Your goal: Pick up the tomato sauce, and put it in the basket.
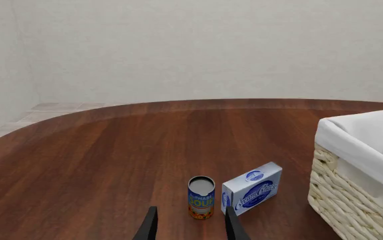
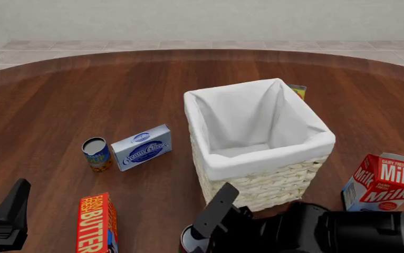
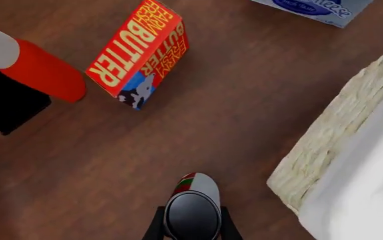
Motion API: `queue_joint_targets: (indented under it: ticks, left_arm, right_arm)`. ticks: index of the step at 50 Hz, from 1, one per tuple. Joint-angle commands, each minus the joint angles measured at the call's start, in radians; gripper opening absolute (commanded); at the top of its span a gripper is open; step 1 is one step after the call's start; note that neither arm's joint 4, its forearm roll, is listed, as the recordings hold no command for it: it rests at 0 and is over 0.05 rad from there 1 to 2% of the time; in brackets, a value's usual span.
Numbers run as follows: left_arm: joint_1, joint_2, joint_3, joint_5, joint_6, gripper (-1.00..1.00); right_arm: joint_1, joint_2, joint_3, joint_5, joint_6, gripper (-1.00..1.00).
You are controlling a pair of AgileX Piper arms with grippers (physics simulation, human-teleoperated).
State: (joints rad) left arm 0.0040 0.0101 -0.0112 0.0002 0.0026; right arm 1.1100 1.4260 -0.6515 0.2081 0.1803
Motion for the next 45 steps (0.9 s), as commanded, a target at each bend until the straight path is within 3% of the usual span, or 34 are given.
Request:
queue_joint_targets:
  ticks: [1, 13, 45]
  left_arm:
    - [0.001, -0.003, 0.003, -0.001, 0.001, 1.00]
    - [0.001, -0.002, 0.004, -0.001, 0.001, 1.00]
    - [0.001, -0.003, 0.004, -0.001, 0.001, 1.00]
  right_arm:
    - [0.050, 0.038, -0.073, 0.009, 0.031, -1.00]
    - [0.082, 0.059, -0.150, 0.019, 0.026, -1.00]
    - [0.052, -0.061, -0.287, 0.101, -0.074, -1.00]
